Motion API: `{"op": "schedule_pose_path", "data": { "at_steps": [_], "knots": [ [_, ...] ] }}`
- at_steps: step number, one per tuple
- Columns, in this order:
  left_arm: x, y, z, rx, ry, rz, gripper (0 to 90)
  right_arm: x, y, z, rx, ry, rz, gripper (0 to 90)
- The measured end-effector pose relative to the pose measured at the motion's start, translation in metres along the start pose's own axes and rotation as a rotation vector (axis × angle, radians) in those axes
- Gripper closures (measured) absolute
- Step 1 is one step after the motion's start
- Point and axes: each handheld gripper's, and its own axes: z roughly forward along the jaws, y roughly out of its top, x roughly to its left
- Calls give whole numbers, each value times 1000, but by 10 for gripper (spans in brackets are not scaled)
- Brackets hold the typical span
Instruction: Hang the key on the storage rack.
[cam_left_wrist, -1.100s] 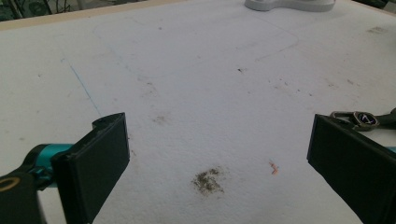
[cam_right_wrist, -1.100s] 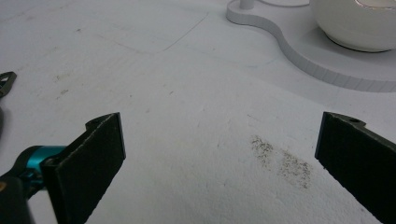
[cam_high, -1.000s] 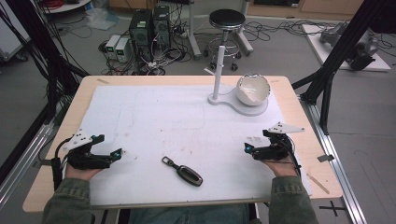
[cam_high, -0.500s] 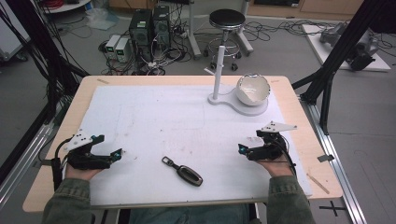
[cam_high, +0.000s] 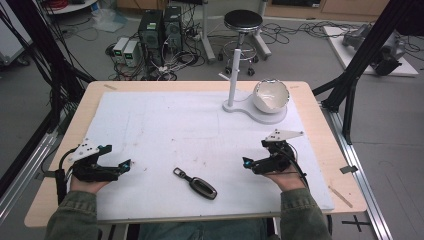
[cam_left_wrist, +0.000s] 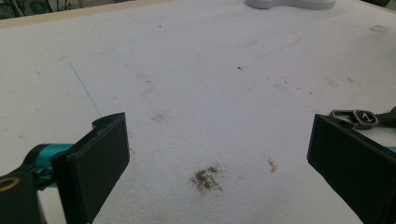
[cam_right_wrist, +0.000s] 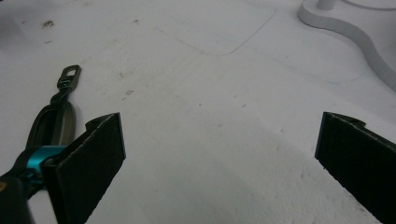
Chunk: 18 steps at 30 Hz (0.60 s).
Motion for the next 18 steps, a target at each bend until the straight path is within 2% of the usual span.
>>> {"op": "schedule_pose_path", "data": {
  "at_steps": [4,18],
  "knots": [
    [0,0,0,-1,0,-2,62,8,2,8,23,23,-21,7],
    [-2,0,1,1,-4,-1,61,26,10,28,94,72,-41,7]
  ]
}}
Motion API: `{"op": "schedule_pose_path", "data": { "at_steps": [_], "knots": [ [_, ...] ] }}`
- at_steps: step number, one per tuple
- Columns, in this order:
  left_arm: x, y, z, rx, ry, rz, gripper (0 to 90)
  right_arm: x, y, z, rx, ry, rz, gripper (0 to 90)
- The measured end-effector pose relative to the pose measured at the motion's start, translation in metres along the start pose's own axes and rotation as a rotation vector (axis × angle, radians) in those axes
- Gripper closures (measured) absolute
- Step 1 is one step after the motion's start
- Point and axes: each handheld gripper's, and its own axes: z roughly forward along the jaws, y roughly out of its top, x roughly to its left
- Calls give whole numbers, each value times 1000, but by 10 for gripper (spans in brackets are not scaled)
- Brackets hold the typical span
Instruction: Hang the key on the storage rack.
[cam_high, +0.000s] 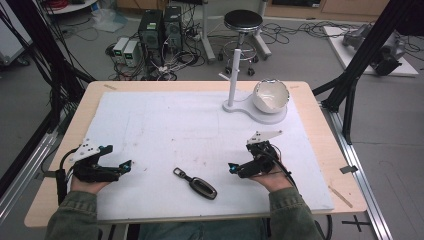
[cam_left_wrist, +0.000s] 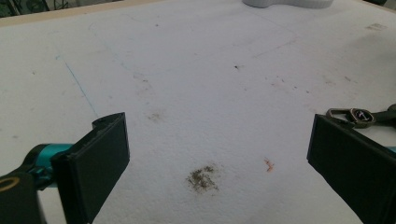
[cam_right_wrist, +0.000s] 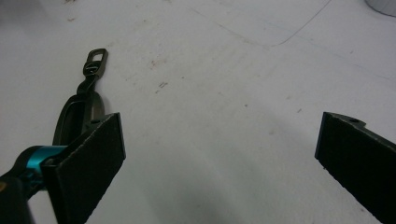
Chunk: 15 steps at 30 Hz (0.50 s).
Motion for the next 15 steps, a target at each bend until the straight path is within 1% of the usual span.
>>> {"op": "schedule_pose_path", "data": {
  "at_steps": [5,9,15],
  "knots": [
    [1,0,0,3,2,0,62,5,3,6,29,6,-12,7],
    [1,0,0,1,2,-4,62,10,7,12,43,18,-21,6],
    [1,0,1,3,2,-3,62,14,12,17,53,21,-26,7]
  ]
}}
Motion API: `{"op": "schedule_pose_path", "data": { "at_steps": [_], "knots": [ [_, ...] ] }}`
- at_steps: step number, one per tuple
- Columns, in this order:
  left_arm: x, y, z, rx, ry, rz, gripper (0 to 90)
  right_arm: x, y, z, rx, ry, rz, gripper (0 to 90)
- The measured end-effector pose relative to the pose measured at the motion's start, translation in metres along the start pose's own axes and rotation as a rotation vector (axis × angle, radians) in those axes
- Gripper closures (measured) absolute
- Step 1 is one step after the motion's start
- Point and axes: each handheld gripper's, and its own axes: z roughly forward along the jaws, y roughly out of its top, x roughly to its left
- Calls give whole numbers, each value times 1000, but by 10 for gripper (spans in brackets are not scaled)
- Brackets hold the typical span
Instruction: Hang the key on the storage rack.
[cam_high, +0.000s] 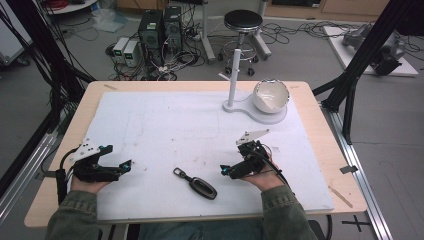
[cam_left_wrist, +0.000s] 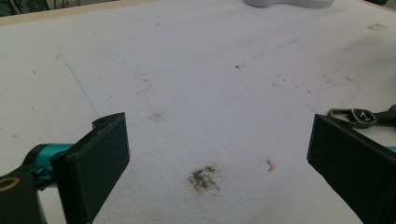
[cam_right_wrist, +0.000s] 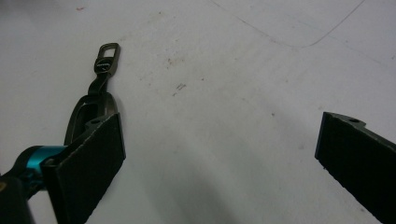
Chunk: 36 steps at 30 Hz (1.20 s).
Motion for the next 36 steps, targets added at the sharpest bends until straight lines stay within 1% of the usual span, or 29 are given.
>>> {"op": "schedule_pose_path", "data": {
  "at_steps": [5,7,10,12,13,15,18,21,26,30,31,32,34,35,36],
  "knots": [
    [0,0,0,-1,-1,1,62,5,7,5,-3,11,-15,7],
    [0,0,0,-1,-1,0,62,7,9,7,-3,26,-20,7],
    [0,0,0,-1,-2,1,62,12,14,12,15,31,-32,7],
    [0,0,0,-2,-2,1,62,16,17,18,28,34,-53,7],
    [1,0,1,-2,-2,1,62,16,17,18,28,34,-53,7],
    [1,0,0,-2,-1,0,62,21,19,25,48,37,-65,6],
    [1,0,1,-3,-1,-3,62,24,21,29,60,45,-74,7],
    [0,0,0,6,-2,-3,62,28,23,33,65,60,-73,7],
    [0,0,0,4,-3,-2,62,32,28,36,64,72,-68,6],
    [0,0,1,5,-4,-1,62,37,32,40,78,79,-85,7],
    [0,0,1,5,-4,-2,62,40,34,43,87,80,-95,7],
    [-1,0,1,5,-5,-3,62,40,34,43,87,80,-95,7],
    [-1,0,2,10,-7,3,62,44,37,46,97,62,-94,7],
    [-1,0,2,10,-8,1,62,45,38,47,96,65,-97,7],
    [-1,0,2,10,-8,1,62,47,39,49,106,70,-92,7]
  ]
}}
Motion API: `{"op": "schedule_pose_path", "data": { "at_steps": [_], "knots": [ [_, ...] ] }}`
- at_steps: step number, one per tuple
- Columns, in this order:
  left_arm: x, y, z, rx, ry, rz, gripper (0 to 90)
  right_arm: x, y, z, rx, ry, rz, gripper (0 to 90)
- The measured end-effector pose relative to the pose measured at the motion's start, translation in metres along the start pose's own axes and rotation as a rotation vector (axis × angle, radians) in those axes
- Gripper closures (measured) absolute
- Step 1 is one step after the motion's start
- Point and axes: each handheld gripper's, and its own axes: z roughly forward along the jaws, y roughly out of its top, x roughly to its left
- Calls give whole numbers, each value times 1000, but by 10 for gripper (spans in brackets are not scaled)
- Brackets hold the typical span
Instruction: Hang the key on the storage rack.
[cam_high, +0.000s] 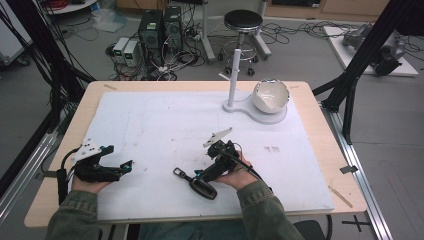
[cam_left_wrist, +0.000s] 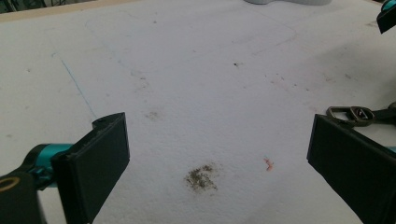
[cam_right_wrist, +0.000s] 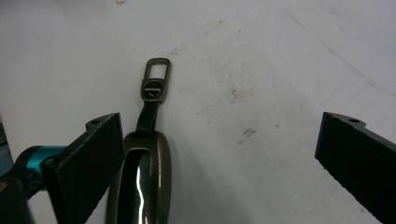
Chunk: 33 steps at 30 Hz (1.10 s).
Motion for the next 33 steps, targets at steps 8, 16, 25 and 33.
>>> {"op": "schedule_pose_path", "data": {
  "at_steps": [8,16,25,33],
  "knots": [
    [0,0,0,-2,-2,-1,62,9,8,14,53,12,-41,7],
    [0,0,0,-4,-4,-4,62,21,17,31,109,22,-76,7],
    [0,0,0,-4,-5,-1,62,33,22,47,189,14,-132,32],
    [1,0,0,-4,-5,-2,62,40,25,54,247,7,-163,137]
  ]
}}
